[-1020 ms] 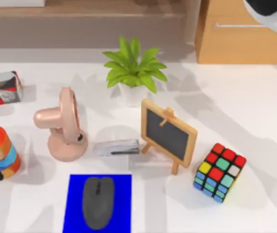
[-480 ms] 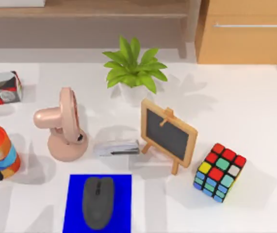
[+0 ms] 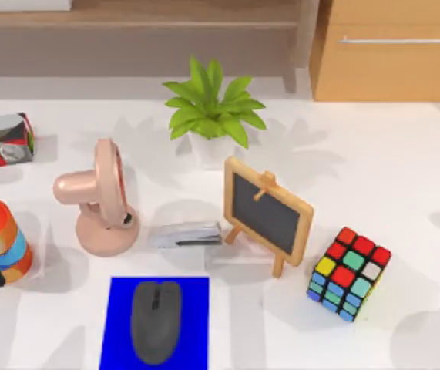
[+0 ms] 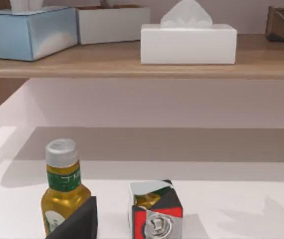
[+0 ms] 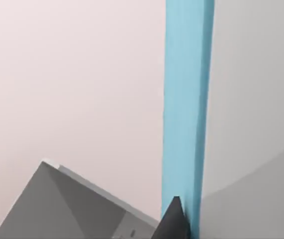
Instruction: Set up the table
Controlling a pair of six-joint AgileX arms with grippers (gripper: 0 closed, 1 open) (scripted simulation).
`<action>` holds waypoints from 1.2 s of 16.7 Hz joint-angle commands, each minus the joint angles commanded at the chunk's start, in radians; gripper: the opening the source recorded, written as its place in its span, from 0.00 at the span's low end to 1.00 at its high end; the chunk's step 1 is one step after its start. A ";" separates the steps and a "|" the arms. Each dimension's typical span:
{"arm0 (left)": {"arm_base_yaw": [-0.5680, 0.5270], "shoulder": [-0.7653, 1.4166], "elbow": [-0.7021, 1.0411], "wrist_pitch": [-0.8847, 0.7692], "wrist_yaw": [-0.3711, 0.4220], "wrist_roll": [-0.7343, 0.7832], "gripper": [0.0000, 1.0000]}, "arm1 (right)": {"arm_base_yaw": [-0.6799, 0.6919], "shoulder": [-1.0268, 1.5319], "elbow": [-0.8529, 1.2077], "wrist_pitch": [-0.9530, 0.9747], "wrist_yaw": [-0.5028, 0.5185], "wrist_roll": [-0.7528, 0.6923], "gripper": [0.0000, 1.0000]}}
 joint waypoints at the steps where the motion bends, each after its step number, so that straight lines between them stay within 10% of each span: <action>1: 0.000 0.000 0.000 0.000 0.000 0.000 1.00 | -0.031 0.021 -0.033 0.010 -0.035 0.046 0.00; 11: 0.000 0.000 0.000 0.000 0.000 0.000 1.00 | 0.078 0.232 -0.134 0.170 -0.359 0.478 0.00; 20: 0.000 0.000 0.000 0.000 0.000 0.000 1.00 | 0.135 0.287 -0.117 0.204 -0.405 0.550 0.00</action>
